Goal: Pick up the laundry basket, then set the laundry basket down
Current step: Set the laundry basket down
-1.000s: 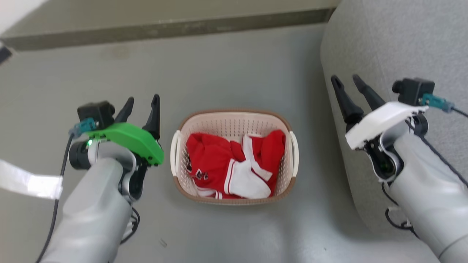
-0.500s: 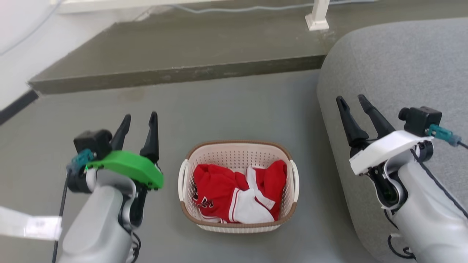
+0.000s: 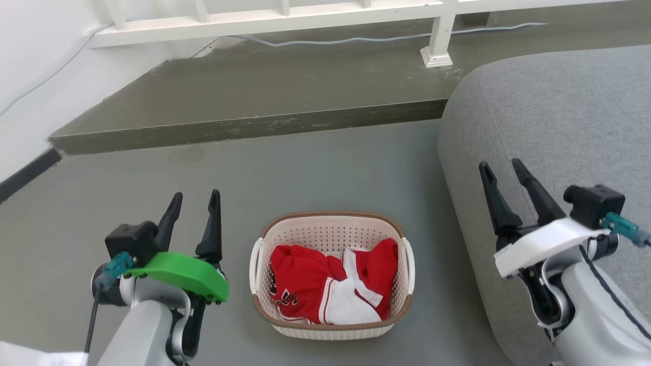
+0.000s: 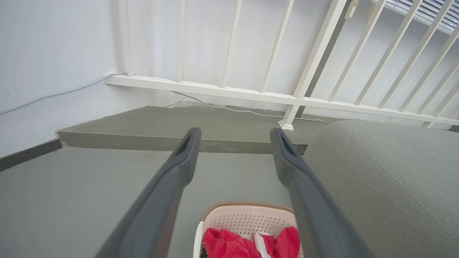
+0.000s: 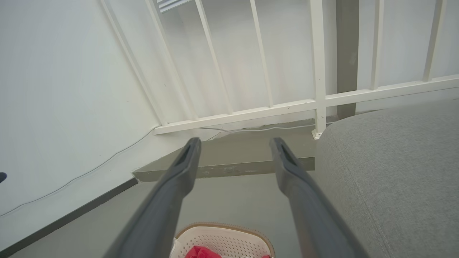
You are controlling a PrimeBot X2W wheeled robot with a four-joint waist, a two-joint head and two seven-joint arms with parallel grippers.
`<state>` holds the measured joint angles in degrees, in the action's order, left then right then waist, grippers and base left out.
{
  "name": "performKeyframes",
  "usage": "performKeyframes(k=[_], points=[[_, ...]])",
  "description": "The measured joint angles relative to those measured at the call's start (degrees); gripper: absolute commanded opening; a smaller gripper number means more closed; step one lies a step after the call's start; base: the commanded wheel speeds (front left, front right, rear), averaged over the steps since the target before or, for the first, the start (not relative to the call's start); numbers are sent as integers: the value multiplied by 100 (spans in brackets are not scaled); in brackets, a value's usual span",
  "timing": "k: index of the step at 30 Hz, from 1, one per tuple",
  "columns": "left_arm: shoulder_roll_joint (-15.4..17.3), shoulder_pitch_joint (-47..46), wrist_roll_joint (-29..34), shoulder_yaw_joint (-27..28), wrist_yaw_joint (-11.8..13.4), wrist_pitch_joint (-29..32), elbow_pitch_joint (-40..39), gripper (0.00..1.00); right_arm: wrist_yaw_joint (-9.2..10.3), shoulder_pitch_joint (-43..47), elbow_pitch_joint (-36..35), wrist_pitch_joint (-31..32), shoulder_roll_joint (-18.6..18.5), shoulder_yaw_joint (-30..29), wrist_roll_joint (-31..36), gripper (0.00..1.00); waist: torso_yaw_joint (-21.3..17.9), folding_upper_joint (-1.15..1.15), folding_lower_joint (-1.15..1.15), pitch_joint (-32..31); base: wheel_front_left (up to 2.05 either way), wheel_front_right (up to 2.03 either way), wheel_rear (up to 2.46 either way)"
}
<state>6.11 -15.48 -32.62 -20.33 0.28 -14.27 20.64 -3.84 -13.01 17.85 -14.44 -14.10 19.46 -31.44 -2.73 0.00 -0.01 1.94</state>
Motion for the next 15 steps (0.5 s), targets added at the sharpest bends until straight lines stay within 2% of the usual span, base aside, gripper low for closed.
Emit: performKeyframes(k=[15], points=[[-125, 561, 475, 307, -2, 0, -455, 100, 51, 587, -450, 0, 156, -369, 387, 100, -64, 0, 0, -8, 0, 0, 0]])
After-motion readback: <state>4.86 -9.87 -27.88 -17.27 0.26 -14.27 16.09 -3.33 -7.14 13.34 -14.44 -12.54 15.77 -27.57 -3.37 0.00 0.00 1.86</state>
